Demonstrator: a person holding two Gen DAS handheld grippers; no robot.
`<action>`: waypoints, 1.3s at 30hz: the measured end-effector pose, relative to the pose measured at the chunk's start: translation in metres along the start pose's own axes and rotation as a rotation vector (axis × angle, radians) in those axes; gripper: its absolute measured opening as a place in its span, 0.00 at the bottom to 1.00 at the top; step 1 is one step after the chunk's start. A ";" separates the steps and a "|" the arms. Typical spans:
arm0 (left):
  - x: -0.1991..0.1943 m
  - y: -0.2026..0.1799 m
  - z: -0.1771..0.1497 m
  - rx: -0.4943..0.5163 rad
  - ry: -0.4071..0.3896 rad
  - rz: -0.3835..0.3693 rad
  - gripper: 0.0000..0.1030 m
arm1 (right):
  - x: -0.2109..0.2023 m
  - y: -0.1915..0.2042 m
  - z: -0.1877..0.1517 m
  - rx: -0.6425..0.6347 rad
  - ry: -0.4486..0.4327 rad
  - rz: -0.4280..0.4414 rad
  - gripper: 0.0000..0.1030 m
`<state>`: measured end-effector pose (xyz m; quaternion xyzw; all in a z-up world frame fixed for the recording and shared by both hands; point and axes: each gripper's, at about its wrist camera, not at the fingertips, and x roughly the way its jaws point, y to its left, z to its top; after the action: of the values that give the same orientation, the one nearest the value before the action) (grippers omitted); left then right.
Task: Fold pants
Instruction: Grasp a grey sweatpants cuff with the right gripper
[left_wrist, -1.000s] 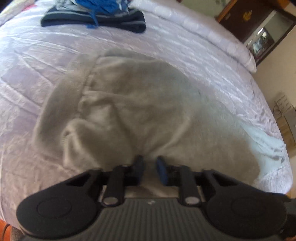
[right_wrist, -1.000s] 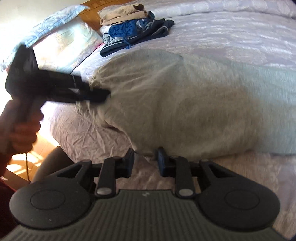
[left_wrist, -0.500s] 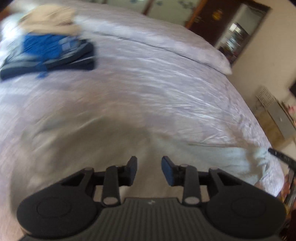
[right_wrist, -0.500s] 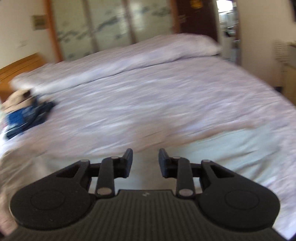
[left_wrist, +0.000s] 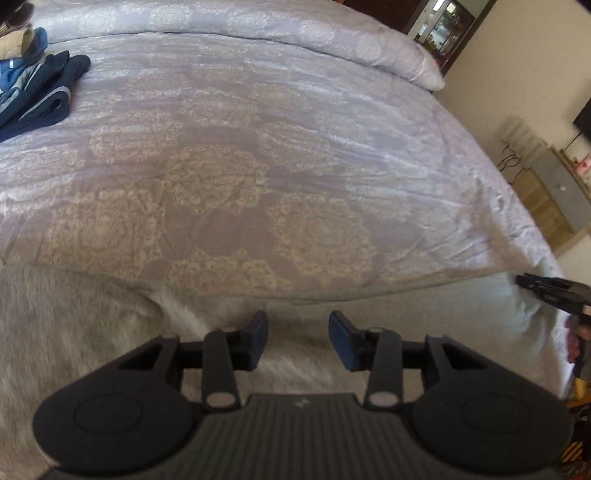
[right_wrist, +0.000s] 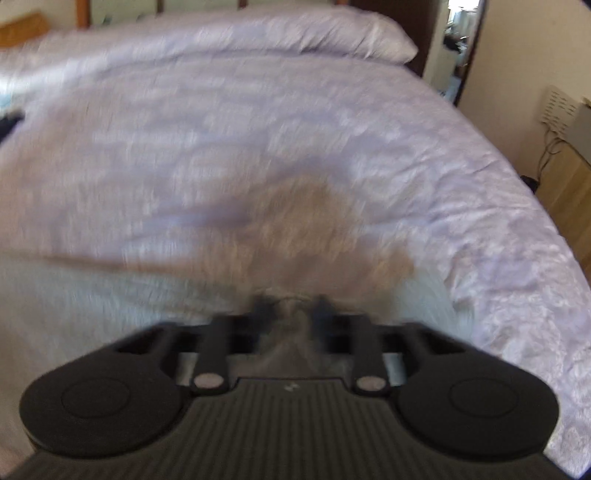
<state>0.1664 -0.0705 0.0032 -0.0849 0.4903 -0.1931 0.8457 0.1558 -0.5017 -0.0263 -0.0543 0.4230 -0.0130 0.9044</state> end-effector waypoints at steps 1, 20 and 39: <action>0.003 0.002 0.000 -0.006 0.007 0.013 0.38 | -0.004 0.002 -0.004 -0.026 -0.023 -0.004 0.16; -0.058 0.029 -0.014 -0.115 -0.177 0.028 0.50 | -0.090 -0.104 -0.048 0.648 -0.303 -0.005 0.39; -0.042 0.029 -0.063 -0.206 -0.045 0.023 0.51 | -0.060 -0.126 -0.106 1.139 -0.280 0.220 0.48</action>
<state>0.1009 -0.0245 -0.0048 -0.1699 0.4893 -0.1300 0.8454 0.0387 -0.6319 -0.0341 0.4823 0.2295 -0.1366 0.8343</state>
